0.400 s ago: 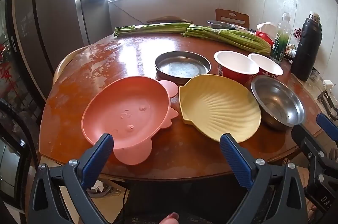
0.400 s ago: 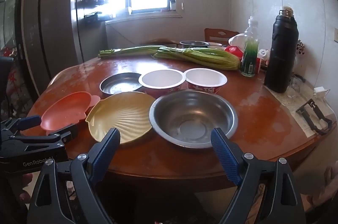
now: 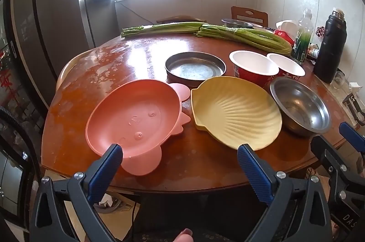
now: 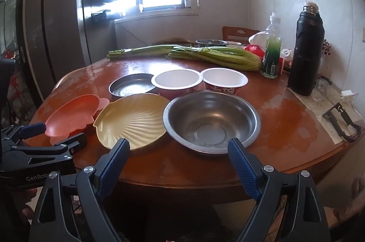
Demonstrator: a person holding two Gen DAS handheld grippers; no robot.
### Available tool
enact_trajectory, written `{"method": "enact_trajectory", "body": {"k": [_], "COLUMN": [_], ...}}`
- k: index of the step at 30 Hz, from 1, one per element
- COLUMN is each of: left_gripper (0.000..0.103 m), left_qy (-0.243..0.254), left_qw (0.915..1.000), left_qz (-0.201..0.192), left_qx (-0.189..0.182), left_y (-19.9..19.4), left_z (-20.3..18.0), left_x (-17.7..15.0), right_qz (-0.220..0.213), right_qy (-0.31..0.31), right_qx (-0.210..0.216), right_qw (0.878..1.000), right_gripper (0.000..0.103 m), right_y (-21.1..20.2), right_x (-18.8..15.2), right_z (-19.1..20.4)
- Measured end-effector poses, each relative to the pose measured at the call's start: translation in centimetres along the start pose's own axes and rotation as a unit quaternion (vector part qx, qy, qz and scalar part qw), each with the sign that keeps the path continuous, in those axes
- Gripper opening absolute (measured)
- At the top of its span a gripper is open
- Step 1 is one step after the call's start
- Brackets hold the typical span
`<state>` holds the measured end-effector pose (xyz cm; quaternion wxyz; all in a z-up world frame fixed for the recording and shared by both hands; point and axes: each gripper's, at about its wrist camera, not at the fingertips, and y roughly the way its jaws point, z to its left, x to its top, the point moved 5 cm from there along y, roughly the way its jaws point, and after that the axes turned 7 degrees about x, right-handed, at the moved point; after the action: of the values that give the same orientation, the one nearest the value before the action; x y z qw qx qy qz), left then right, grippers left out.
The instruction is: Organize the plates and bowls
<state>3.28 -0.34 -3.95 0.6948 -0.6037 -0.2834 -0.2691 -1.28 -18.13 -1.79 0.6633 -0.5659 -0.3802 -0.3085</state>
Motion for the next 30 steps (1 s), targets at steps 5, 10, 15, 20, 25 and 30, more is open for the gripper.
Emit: {"method": "enact_trajectory", "body": {"k": [5,10,15,20,25,30], "left_gripper": [0.101,0.101,0.101,0.101,0.101,0.101], "left_qy": [0.001,0.004,0.005,0.009,0.012,0.012], "left_qw": [1.0,1.0,1.0,1.0,0.9999,0.9999], "left_qz": [-0.004,-0.006,-0.004,-0.003,-0.003,-0.004], "left_qx": [0.001,0.001,0.0,-0.001,-0.007,-0.007], "left_y": [-0.29,-0.31,-0.28,-0.1,-0.15,-0.12], "left_z": [-0.12,-0.27,-0.45,-0.69,-0.82,-0.81], "left_x": [0.04,0.09,0.23,0.23,0.1,0.12], "right_qz": [0.002,0.002,0.004,0.006,0.007,0.01], "right_qy": [-0.001,0.003,0.003,0.0,0.001,0.003], "right_qx": [0.0,0.0,0.0,-0.001,-0.003,-0.003], "right_qw": [1.0,1.0,1.0,1.0,1.0,1.0], "right_gripper": [0.088,0.088,0.088,0.088,0.088,0.088], "right_y": [0.04,0.17,0.24,0.34,0.47,0.7], "right_x": [-0.12,-0.1,-0.23,-0.31,-0.18,-0.18], "right_z": [0.3,-0.13,-0.12,-0.01,-0.09,-0.22]}}
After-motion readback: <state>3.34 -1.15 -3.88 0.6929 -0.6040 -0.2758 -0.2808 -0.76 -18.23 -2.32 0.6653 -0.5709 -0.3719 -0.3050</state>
